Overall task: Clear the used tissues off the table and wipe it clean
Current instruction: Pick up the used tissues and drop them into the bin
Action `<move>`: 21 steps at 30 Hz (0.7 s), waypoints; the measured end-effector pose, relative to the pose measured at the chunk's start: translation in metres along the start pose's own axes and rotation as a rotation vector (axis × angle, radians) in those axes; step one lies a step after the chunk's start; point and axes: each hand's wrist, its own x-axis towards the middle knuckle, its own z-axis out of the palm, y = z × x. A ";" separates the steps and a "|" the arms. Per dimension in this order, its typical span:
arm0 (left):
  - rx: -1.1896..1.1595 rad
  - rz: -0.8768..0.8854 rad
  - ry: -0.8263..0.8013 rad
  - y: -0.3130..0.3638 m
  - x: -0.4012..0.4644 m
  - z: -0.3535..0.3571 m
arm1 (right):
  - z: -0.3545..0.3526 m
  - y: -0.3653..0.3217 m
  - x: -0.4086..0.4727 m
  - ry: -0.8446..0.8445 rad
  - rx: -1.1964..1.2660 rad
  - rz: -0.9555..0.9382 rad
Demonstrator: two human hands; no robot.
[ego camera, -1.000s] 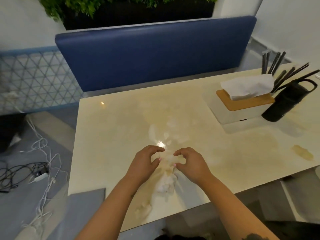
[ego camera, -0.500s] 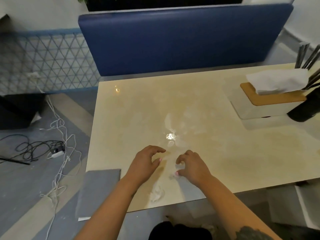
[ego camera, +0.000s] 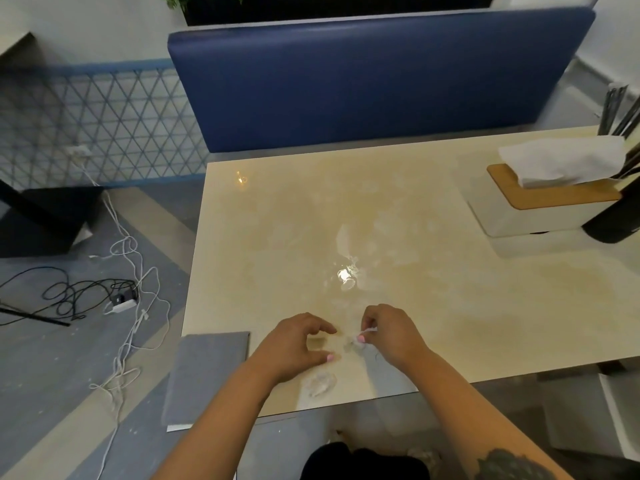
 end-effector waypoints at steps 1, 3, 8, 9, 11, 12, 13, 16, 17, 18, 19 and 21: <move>0.023 -0.004 -0.043 0.000 -0.002 0.000 | -0.001 -0.001 -0.001 0.015 0.016 -0.001; 0.068 -0.008 -0.123 0.001 -0.005 0.000 | -0.002 -0.002 -0.002 0.039 0.041 -0.011; 0.210 0.004 -0.271 0.003 -0.013 0.006 | -0.008 -0.009 -0.004 0.085 0.105 -0.038; 0.228 0.003 -0.288 0.002 -0.013 0.007 | -0.008 -0.011 -0.004 0.092 0.122 -0.041; 0.250 0.008 -0.310 0.001 -0.012 0.010 | -0.010 -0.011 -0.005 0.108 0.144 -0.038; 0.254 0.012 -0.316 0.000 -0.012 0.011 | -0.010 -0.011 -0.005 0.112 0.149 -0.036; 0.255 0.018 -0.319 0.000 -0.010 0.013 | -0.011 -0.010 -0.006 0.119 0.155 -0.034; 0.261 0.041 -0.312 0.000 -0.006 0.015 | -0.016 -0.006 -0.008 0.149 0.184 -0.023; 0.262 0.045 -0.303 0.001 -0.003 0.015 | -0.018 -0.004 -0.009 0.160 0.198 -0.020; 0.257 0.048 -0.289 0.003 -0.001 0.015 | -0.020 -0.003 -0.010 0.172 0.210 -0.017; 0.249 0.048 -0.273 0.006 0.002 0.015 | -0.022 -0.001 -0.010 0.181 0.221 -0.014; 0.228 0.057 -0.236 0.013 0.009 0.015 | -0.028 0.002 -0.012 0.198 0.231 -0.005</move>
